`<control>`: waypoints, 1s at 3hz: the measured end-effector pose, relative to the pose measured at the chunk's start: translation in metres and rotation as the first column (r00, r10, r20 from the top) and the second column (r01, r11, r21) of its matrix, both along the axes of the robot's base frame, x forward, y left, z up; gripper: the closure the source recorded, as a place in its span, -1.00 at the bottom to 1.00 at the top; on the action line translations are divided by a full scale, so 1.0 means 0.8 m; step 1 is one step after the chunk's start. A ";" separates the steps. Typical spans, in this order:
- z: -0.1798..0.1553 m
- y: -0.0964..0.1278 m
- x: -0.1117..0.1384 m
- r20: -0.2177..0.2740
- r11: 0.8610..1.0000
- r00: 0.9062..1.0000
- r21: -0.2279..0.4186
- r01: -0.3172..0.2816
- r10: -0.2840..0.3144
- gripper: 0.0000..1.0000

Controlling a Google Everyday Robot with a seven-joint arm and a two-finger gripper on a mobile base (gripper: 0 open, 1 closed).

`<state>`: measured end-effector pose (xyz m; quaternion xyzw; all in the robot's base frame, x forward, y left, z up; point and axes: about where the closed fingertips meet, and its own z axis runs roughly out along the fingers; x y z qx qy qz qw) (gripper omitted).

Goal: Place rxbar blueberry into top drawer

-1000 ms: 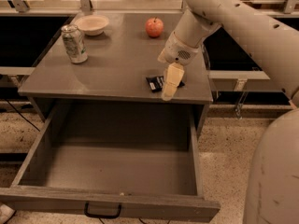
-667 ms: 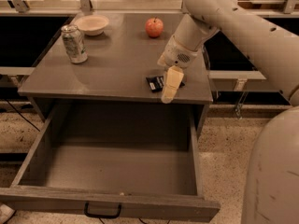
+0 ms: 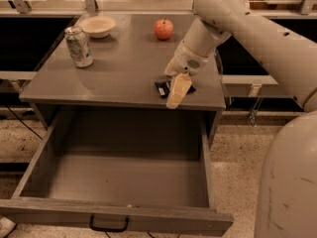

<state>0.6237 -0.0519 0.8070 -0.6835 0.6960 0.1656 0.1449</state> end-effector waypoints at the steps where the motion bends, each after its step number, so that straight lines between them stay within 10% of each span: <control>1: 0.000 0.000 0.000 0.000 1.000 1.000 0.000 0.000 0.000 0.11; 3: 0.017 0.000 0.000 0.000 1.000 1.000 0.000 0.000 0.000 1.00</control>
Offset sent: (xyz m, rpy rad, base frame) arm 0.0000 0.0000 0.0000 0.0000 0.0000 0.0000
